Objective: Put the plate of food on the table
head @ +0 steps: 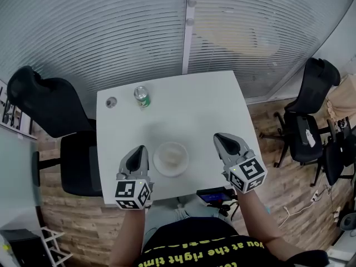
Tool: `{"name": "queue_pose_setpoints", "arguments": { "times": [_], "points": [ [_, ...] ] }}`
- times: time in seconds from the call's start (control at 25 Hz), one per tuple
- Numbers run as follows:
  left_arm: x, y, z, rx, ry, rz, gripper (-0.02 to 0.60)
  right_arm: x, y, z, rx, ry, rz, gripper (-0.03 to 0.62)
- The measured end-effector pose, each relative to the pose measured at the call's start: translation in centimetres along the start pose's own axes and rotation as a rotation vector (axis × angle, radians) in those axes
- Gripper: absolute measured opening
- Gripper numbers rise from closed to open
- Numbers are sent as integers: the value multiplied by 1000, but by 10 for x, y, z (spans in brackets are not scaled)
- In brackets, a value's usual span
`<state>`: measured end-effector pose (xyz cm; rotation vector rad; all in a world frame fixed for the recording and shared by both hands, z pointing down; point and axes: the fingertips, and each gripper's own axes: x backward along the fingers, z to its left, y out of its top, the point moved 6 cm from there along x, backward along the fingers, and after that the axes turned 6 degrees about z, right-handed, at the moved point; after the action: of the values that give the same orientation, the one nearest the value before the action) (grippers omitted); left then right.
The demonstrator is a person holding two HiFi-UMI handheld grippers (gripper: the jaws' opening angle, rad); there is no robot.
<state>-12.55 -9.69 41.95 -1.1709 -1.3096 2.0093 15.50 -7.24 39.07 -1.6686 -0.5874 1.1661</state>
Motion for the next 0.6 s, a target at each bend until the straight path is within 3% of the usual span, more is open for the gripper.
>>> {"name": "queue_pose_setpoints", "arguments": {
  "times": [0.6],
  "points": [
    [3,-1,0,9,0,-17,0,14,7,-1,-29,-28,-59,6]
  ]
}}
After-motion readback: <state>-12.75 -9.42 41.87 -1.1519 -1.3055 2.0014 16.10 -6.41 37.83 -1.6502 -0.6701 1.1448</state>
